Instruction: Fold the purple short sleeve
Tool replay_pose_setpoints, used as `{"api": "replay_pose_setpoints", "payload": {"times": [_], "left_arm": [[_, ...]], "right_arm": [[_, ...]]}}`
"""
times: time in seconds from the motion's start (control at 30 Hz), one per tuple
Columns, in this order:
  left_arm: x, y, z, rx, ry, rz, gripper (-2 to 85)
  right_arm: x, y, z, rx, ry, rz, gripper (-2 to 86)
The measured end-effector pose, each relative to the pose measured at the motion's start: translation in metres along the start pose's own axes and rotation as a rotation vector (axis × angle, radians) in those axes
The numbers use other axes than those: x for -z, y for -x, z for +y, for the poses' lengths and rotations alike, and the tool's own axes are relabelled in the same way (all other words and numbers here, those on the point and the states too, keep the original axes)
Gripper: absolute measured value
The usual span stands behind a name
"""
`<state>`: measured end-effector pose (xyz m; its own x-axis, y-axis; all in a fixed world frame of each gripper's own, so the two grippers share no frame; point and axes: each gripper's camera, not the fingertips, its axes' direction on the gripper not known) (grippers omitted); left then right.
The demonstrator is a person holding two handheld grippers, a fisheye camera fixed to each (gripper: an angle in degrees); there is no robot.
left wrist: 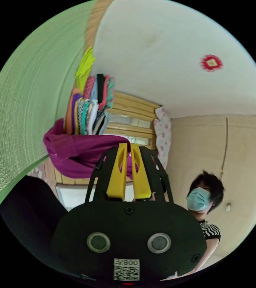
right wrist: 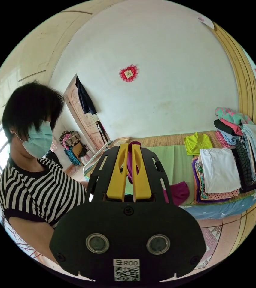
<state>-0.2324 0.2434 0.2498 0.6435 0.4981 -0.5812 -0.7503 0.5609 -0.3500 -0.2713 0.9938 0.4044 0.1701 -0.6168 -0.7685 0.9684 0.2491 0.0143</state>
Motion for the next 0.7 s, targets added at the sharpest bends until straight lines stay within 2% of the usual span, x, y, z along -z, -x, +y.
{"api": "replay_pose_setpoints", "payload": {"times": [0.13,0.43,0.7], "left_arm": [[0.032,-0.112,0.031,-0.249,-0.080,0.041,1.8],[0.057,-0.325,0.147,-0.824,-0.108,0.026,1.7],[0.055,-0.427,0.219,-1.074,-0.115,-0.062,1.6]], "right_arm": [[0.010,-0.004,-0.003,0.041,-0.060,-0.047,1.8],[0.033,-0.011,-0.009,0.164,-0.215,-0.171,1.6],[0.026,-0.033,-0.014,0.230,-0.244,-0.218,1.3]]}}
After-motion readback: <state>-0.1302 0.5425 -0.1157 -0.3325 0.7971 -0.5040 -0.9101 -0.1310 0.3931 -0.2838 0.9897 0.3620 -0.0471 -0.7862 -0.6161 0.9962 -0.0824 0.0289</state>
